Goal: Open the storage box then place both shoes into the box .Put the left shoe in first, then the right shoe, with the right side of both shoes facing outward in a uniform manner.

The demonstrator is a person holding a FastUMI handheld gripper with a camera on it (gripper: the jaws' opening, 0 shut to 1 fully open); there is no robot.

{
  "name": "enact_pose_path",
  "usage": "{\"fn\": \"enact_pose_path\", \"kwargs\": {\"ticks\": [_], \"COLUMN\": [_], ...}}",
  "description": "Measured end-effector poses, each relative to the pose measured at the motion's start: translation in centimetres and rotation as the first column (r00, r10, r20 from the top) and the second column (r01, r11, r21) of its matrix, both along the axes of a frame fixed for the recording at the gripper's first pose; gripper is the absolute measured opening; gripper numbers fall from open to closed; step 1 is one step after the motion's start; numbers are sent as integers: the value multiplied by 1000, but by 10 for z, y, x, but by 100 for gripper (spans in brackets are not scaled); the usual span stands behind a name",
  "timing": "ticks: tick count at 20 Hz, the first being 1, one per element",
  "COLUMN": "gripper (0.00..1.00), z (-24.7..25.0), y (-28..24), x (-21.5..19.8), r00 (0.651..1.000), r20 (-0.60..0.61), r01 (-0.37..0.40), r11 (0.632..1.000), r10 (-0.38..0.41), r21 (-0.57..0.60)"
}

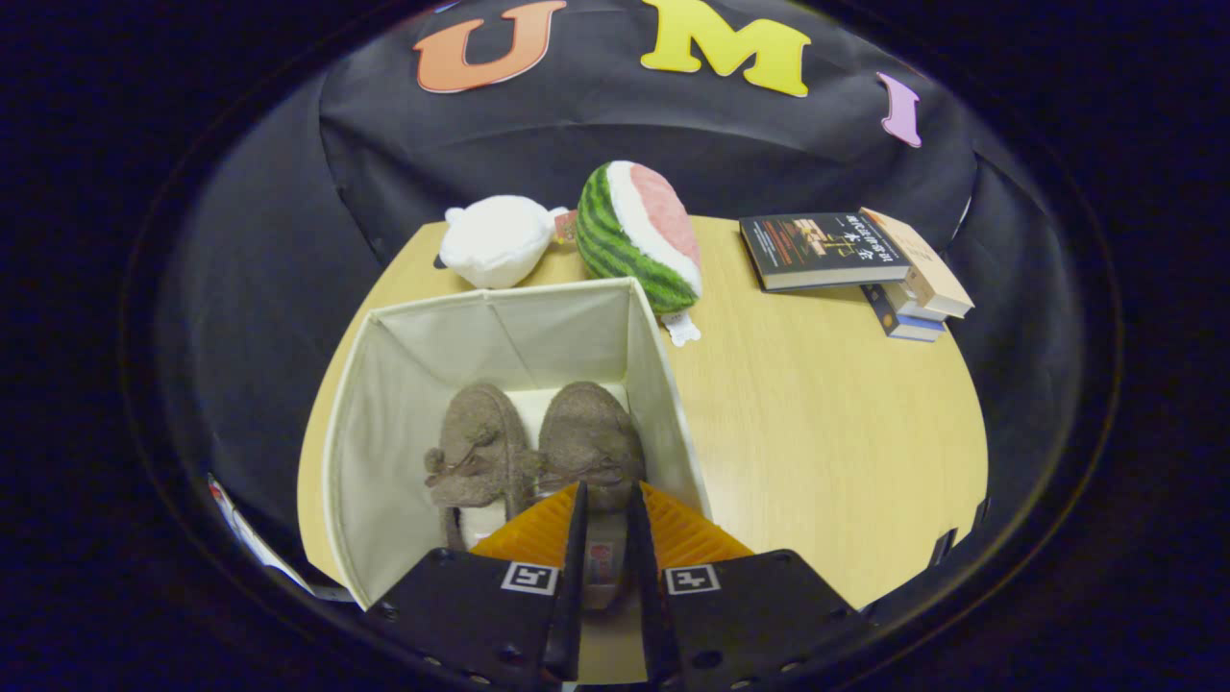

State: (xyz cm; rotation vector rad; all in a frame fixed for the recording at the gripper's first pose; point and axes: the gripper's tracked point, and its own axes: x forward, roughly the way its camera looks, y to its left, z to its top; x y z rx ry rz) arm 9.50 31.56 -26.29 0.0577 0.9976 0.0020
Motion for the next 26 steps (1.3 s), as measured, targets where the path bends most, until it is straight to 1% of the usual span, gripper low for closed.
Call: {"fn": "enact_pose_path", "kwargs": {"ticks": [1, 3, 6, 10, 14, 17, 21, 22, 26], "gripper": [30, 50, 98, 99, 97, 96, 96, 96, 96], "z": [10, 31, 76, 123, 160, 184, 203, 204, 203], "y": [0, -1, -23, -79, -136, -167, -193, -196, -207], "x": [-4, -11, -21, -38, -65, -85, -104, -108, -121], "r00": [1000, 997, 981, 934, 875, 827, 776, 768, 755], "r20": [24, 73, 196, 352, 467, 542, 607, 616, 620], "r01": [-5, -14, -17, 52, 127, 162, 193, 192, 222], "r11": [1000, 998, 999, 997, 991, 987, 981, 981, 973], "r10": [4, 9, 8, -66, -128, -148, -172, -174, -214], "r21": [21, 68, 45, 50, 34, 22, 30, 38, 65]}}
